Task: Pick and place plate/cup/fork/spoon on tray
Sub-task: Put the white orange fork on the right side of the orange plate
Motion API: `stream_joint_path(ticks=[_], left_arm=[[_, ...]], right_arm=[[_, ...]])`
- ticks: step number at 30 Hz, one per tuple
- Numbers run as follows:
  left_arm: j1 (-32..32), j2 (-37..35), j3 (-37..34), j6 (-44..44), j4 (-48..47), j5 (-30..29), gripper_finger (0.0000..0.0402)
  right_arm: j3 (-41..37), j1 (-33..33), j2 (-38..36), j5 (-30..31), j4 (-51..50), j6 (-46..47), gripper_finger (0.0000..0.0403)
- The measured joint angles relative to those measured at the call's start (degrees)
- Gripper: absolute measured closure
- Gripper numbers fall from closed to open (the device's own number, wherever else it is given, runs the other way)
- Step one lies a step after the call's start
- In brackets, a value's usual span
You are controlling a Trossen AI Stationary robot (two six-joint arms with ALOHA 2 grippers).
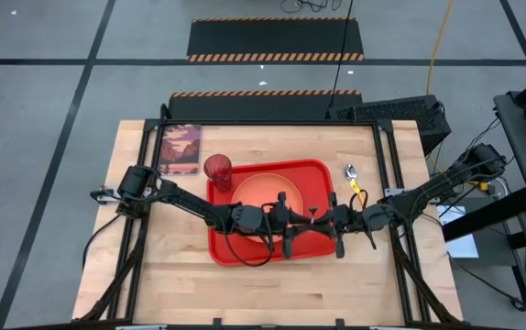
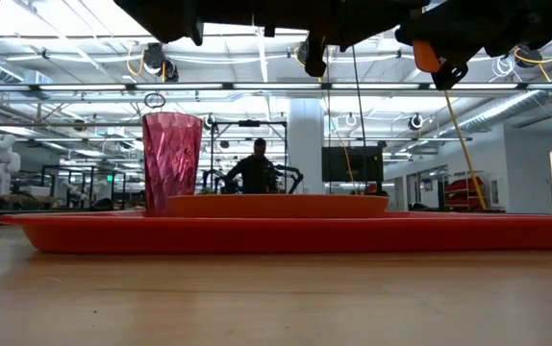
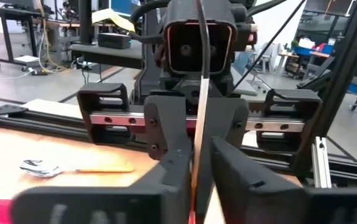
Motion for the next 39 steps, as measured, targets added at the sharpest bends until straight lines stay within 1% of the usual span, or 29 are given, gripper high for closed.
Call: stream_joint_path(ticks=[2,3,5,7,11,19,23,26,29,32,36,39], left_arm=[[0.00,0.00,0.00,0.41,-0.24,-0.03,0.0382],[0.09,0.00,0.00,0.44,-0.34,-0.06,0.0389],[0.24,0.00,0.00,0.19,-0.46,-0.21,0.0389],[0.34,0.00,0.00,0.18,-0.79,-0.39,0.0390],[0.27,-0.76,0.00,0.46,-3.55,-0.72,0.0394],[-1.06,-7.35,-0.02,2.01,-19.18,-11.29,0.0396],[-2.84,-8.92,0.02,2.64,-23.30,-20.84,0.0397],[-3.34,-8.89,0.02,2.00,-23.73,-26.59,0.0397],[-3.03,-8.24,0.02,0.15,-21.29,-29.11,0.0397],[-2.82,-6.19,0.02,0.23,-18.74,-30.09,0.0397],[-2.72,-3.04,-0.02,1.76,-14.81,-32.06,0.0397],[-2.57,-1.96,-0.02,1.96,-13.27,-34.54,0.0397]], right_arm=[[0.00,0.00,0.00,0.03,0.00,0.04,0.0401],[0.00,0.00,0.00,0.20,-0.04,0.09,0.0399],[0.00,0.01,0.00,1.40,-0.09,0.66,0.0394],[0.00,0.04,0.00,3.72,-0.57,3.84,0.0386],[0.00,0.04,0.00,4.54,-1.06,5.64,0.0351],[0.02,0.00,-0.02,5.83,-1.53,6.88,0.0257],[0.02,0.04,-0.02,11.67,-0.57,5.78,0.0218],[0.02,1.44,-0.01,20.03,1.72,2.38,0.0199],[0.04,4.15,0.95,29.89,3.90,-1.96,0.0191],[0.05,6.89,2.45,37.10,9.32,-7.56,0.0191],[0.54,9.08,5.23,42.76,17.00,-15.69,0.0192],[1.68,9.75,7.29,45.78,18.81,-18.66,0.0192]])
